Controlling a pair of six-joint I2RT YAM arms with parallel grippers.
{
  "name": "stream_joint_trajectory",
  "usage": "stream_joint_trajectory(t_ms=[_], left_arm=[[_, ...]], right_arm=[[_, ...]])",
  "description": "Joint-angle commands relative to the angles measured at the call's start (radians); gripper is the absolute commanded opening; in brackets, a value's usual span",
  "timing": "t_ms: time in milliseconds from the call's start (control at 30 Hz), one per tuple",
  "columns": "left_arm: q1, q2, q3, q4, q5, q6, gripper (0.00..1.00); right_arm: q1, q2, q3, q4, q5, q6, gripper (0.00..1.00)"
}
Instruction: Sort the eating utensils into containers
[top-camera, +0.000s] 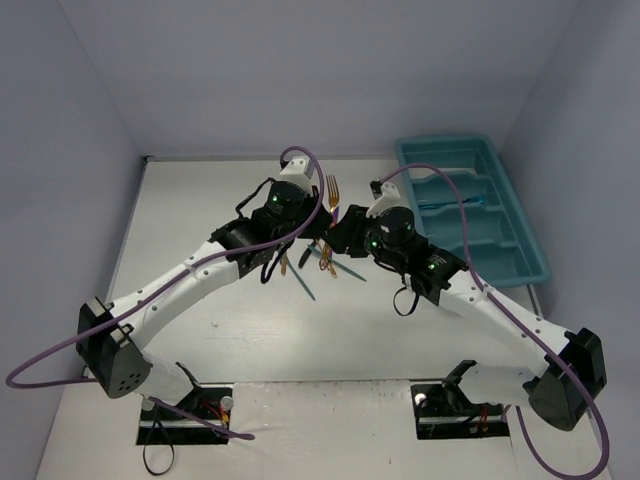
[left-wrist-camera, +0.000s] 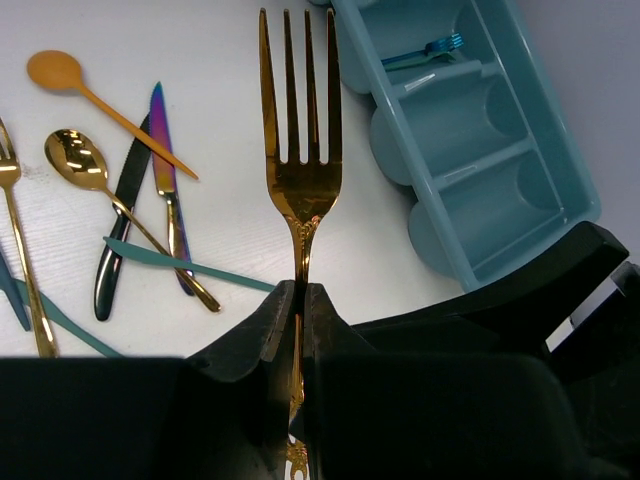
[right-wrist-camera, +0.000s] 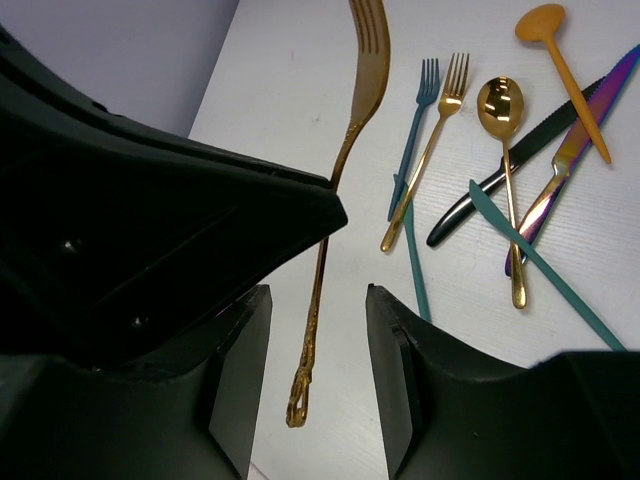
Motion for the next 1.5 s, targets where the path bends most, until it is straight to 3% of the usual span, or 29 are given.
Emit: stream_joint_trajectory(t_ms=[0, 200, 367, 433, 467, 533, 600, 733, 933, 1200, 1467], left_arm=[[-0.032, -0.066, 0.054, 0.067, -0.041, -0.013, 0.0], [-0.045, -0.072, 0.048, 0.075, -0.048, -0.015, 0.0], [-0.048, -0.072, 0.046, 0.069, -0.064, -0.003, 0.0], [-0.05, -0.077, 0.042, 0.055, -0.098, 0.011, 0.0], [-0.048, -0.08, 0.03, 0.046, -0.112, 0.013, 0.06], [-0.049, -0.094, 0.004, 0.038, -0.154, 0.02, 0.32], [-0.048, -0.122, -0.016, 0.013, -0.223, 0.029, 0.51], [-0.048, -0.177, -0.058, -0.046, -0.323, 0.063, 0.71], [-0.047, -0.263, -0.155, -0.143, -0.469, 0.096, 0.73], [-0.039, -0.325, -0.254, -0.226, -0.505, 0.086, 0.73], [-0.027, -0.38, -0.327, -0.256, -0.511, 0.066, 0.73]], right_arm=[[0.011, 0.016, 0.061, 0.087, 0.042, -0.008, 0.37], [0.012, 0.024, 0.057, 0.09, 0.047, -0.006, 0.27], [0.012, 0.01, 0.05, 0.092, 0.064, -0.01, 0.03], [0.01, 0.002, 0.044, 0.091, 0.089, -0.016, 0.0], [0.006, -0.002, 0.04, 0.089, 0.1, -0.018, 0.0], [-0.007, -0.01, 0.032, 0.089, 0.106, -0.017, 0.0], [-0.032, -0.014, 0.024, 0.087, 0.112, -0.007, 0.0], [-0.13, -0.006, 0.005, 0.087, 0.135, 0.015, 0.0], [-0.38, 0.061, 0.026, 0.087, 0.16, 0.055, 0.0], [-0.642, 0.292, 0.17, 0.125, 0.222, 0.18, 0.0], [-0.703, 0.544, 0.343, 0.149, 0.356, 0.279, 0.0]])
